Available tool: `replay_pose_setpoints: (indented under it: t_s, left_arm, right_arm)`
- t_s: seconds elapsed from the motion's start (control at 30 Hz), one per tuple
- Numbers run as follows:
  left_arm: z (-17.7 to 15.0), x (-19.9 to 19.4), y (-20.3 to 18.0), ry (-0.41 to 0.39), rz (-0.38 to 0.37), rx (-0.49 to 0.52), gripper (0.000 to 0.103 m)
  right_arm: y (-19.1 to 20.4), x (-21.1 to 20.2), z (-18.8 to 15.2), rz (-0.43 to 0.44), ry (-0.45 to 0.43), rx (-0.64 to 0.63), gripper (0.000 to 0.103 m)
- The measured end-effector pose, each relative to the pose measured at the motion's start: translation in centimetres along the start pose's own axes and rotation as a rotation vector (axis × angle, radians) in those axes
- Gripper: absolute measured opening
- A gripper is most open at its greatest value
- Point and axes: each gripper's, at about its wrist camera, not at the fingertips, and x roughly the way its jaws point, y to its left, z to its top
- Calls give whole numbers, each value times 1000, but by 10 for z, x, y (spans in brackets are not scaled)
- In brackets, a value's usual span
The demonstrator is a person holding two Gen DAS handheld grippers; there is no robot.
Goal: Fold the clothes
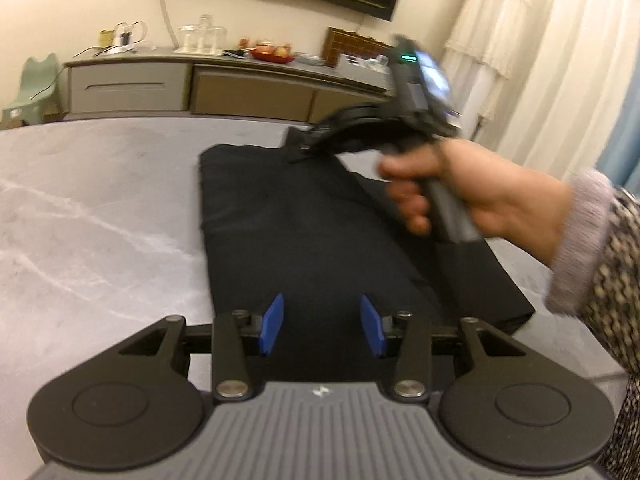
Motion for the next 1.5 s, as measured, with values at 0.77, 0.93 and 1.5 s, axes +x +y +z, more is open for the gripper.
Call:
replay_pose_setpoints:
  t_s: [0.77,0.93,1.5]
  left_arm:
    - [27,0,-24,-1,130,37,46]
    - [53,58,-37,117,186,94,47]
    - [72,113,-83,281,260,248,16]
  right_arm:
    - [56,-201,-170,76,-159,-156,46]
    - [53,-178,-189,85,-75,-187,47]
    - [44,-190,-198,287,-172,132,48]
